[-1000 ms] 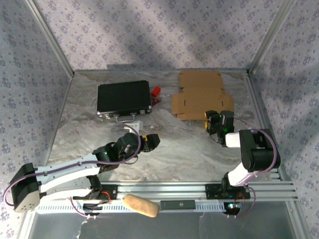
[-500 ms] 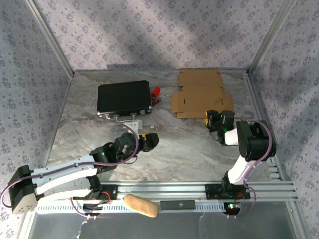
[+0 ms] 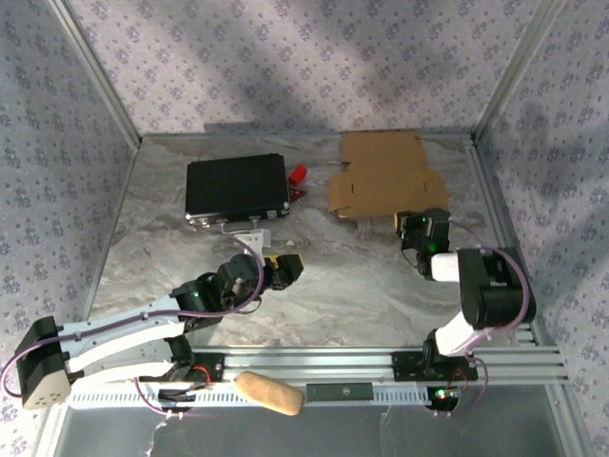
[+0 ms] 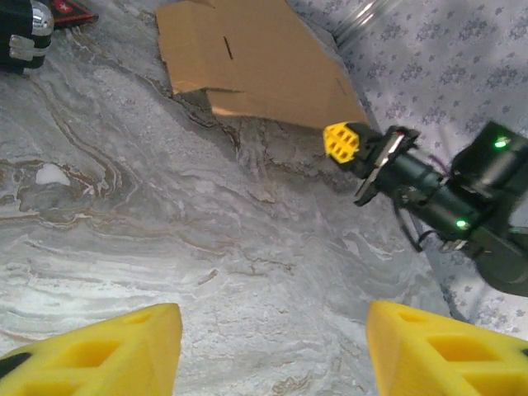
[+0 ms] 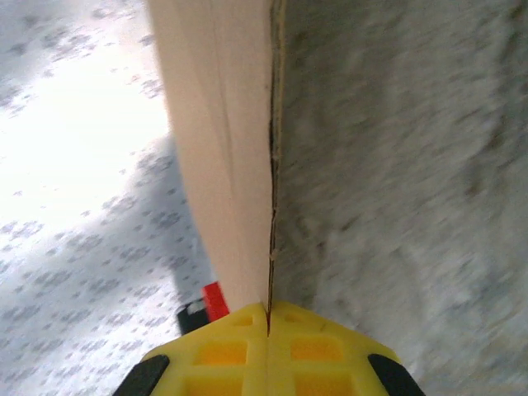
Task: Fold the paper box
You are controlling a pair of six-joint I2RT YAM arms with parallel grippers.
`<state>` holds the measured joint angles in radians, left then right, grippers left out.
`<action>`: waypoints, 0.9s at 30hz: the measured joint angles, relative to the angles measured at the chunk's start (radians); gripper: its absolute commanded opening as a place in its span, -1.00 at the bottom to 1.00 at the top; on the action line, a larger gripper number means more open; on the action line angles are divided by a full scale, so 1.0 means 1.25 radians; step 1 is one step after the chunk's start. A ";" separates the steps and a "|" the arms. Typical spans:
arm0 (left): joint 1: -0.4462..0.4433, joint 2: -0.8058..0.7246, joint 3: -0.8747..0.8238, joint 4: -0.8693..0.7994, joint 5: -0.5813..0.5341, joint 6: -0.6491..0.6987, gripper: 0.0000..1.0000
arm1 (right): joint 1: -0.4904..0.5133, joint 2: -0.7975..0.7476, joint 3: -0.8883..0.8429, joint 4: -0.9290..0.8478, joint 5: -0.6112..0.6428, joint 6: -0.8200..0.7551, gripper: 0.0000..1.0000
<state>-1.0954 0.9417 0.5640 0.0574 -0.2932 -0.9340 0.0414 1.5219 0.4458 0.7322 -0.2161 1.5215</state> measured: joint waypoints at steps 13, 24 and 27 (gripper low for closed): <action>0.038 0.275 0.060 0.167 -0.007 -0.185 0.86 | 0.142 -0.519 -0.042 -0.438 0.114 0.035 -1.00; 0.166 0.525 0.399 0.078 0.130 -0.131 0.26 | -0.127 -0.287 0.264 -0.752 0.047 -0.281 -0.10; 0.193 0.605 0.534 0.022 0.157 -0.060 0.09 | -0.189 -0.161 0.363 -0.774 0.008 -0.369 -0.07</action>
<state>-0.8539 1.6978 1.2320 0.0853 -0.0975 -1.0096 -0.1951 1.3205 0.8993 -0.2356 -0.2058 1.0599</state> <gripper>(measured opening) 0.585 0.453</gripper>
